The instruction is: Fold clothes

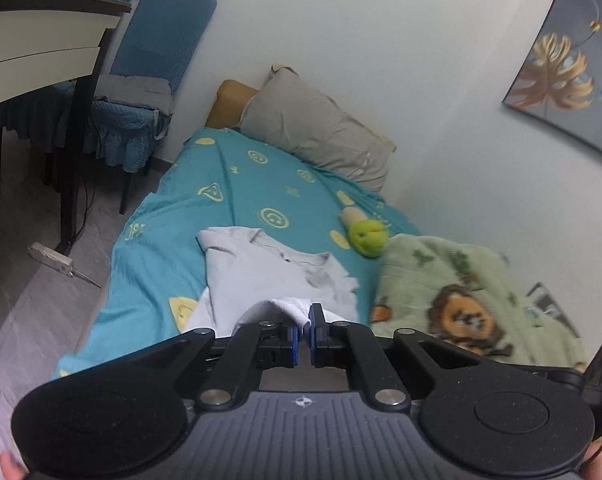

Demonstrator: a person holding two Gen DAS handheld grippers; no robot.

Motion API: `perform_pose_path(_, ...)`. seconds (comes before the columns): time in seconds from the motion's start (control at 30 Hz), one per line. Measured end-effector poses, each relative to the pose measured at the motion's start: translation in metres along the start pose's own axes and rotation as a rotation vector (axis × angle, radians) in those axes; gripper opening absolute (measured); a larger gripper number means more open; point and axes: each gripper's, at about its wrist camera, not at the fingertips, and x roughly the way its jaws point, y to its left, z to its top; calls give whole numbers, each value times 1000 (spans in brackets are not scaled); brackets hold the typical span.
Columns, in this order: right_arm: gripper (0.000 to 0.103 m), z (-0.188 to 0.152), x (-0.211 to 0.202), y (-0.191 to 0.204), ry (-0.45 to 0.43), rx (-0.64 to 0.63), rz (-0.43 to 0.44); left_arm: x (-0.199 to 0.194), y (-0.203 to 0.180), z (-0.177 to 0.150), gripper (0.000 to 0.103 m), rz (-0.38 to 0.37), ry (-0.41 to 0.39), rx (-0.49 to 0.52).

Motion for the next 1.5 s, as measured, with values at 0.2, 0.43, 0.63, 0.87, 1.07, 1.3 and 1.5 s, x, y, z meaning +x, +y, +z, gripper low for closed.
perform_pose_path(0.2,12,19,76,-15,44,-22,-83,98,22,6,6,54,48,37)
perform_pose_path(0.43,12,21,147,-38,96,-70,-172,204,61,-9,6,110,159,51)
perform_pose_path(0.63,12,14,175,-54,145,-90,-223,245,83,-29,7,116,261,23)
perform_pose_path(0.87,12,13,180,-63,165,-58,-218,256,87,-35,17,111,283,26)
perform_pose_path(1.07,48,14,171,-50,132,-106,-231,231,67,-33,80,125,215,104)
perform_pose_path(1.3,94,12,115,-13,-83,-188,-168,180,30,-41,103,122,99,252)
perform_pose_path(1.5,94,-4,76,5,-158,-272,-165,129,16,-50,103,125,49,273)
